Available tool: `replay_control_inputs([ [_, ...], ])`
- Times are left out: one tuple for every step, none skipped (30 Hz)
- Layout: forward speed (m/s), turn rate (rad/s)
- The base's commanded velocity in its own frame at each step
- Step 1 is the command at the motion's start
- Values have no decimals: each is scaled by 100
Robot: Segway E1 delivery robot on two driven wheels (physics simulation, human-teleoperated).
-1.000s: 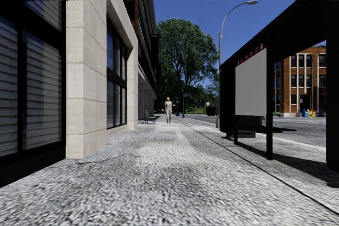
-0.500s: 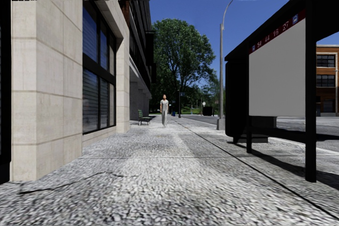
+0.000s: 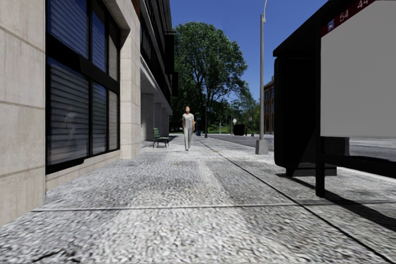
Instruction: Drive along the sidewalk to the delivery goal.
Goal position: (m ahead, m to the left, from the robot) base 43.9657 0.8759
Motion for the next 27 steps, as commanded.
replay_control_inputs([
  [200, 0],
  [200, 0],
  [200, 0],
  [200, 0],
  [200, 0],
  [200, 0],
  [200, 0],
  [200, 0],
  [200, 0],
  [200, 0],
  [200, 0],
  [200, 0],
  [200, -4],
  [200, -9],
  [200, -9],
  [200, -13],
  [200, -15],
  [200, -17],
  [200, -17],
  [200, -18],
  [200, -21],
  [200, -25],
  [200, -25],
  [200, -27],
  [200, -28],
  [200, -30],
  [200, -30],
])
